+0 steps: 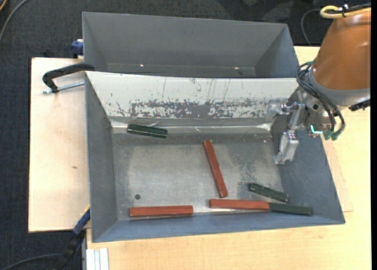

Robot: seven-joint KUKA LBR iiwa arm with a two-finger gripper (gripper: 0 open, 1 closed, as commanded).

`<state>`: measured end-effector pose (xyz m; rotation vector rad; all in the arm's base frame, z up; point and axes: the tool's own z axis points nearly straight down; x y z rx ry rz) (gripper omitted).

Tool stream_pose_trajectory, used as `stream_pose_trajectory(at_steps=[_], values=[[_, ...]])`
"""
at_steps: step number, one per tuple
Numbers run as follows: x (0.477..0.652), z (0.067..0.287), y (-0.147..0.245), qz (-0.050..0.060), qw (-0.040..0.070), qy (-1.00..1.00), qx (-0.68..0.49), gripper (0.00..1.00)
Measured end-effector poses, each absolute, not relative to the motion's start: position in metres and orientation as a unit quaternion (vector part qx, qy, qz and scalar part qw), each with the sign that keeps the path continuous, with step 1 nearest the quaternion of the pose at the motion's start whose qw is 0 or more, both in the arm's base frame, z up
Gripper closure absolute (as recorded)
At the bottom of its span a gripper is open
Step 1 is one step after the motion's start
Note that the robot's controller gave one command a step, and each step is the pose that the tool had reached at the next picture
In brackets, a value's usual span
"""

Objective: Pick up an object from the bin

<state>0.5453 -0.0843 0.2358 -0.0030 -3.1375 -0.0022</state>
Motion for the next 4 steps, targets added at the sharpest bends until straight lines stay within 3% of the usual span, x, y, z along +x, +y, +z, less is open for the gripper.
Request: stream_pose_trajectory(at_steps=[1, 2, 3, 4], values=[[0.491, 0.067, -0.1, -0.001, 0.002, -0.994, 0.11, 0.0], [0.494, 0.102, -0.119, 0.001, -0.004, -0.997, 0.08, 0.0], [0.493, 0.101, -0.084, -0.001, -0.001, -0.995, 0.095, 0.0], [0.491, 0.069, -0.127, 0.0, 0.001, -0.994, 0.106, 0.0]])
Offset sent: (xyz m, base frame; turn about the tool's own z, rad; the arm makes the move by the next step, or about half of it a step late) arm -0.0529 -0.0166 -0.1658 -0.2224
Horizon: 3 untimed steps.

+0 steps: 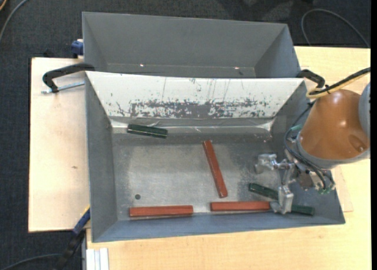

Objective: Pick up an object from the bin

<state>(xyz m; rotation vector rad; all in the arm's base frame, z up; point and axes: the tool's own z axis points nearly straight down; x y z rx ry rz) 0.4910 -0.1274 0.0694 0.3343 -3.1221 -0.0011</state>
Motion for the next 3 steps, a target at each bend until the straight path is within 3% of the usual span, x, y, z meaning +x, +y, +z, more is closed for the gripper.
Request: stream_pose_trajectory(at_steps=[1, 2, 3], values=[[0.494, 0.071, -0.11, -0.001, -0.001, -1.0, -0.028, 0.0], [0.495, 0.072, -0.109, -0.001, -0.001, -1.0, -0.027, 1.0], [0.496, 0.082, -0.109, 0.0, -0.003, -1.0, -0.027, 1.0]])
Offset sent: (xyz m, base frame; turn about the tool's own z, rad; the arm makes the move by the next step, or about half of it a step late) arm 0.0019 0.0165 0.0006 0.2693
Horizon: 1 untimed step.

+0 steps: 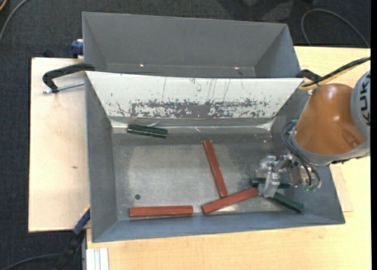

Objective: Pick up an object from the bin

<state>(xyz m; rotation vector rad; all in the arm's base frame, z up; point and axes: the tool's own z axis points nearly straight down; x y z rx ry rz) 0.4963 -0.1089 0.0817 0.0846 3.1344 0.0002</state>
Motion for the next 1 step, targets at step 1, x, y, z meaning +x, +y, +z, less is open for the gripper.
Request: stream_pose_trajectory(at_steps=[1], values=[[0.4991, 0.1491, -0.1091, -0.001, 0.006, 1.0, 0.027, 1.0]])
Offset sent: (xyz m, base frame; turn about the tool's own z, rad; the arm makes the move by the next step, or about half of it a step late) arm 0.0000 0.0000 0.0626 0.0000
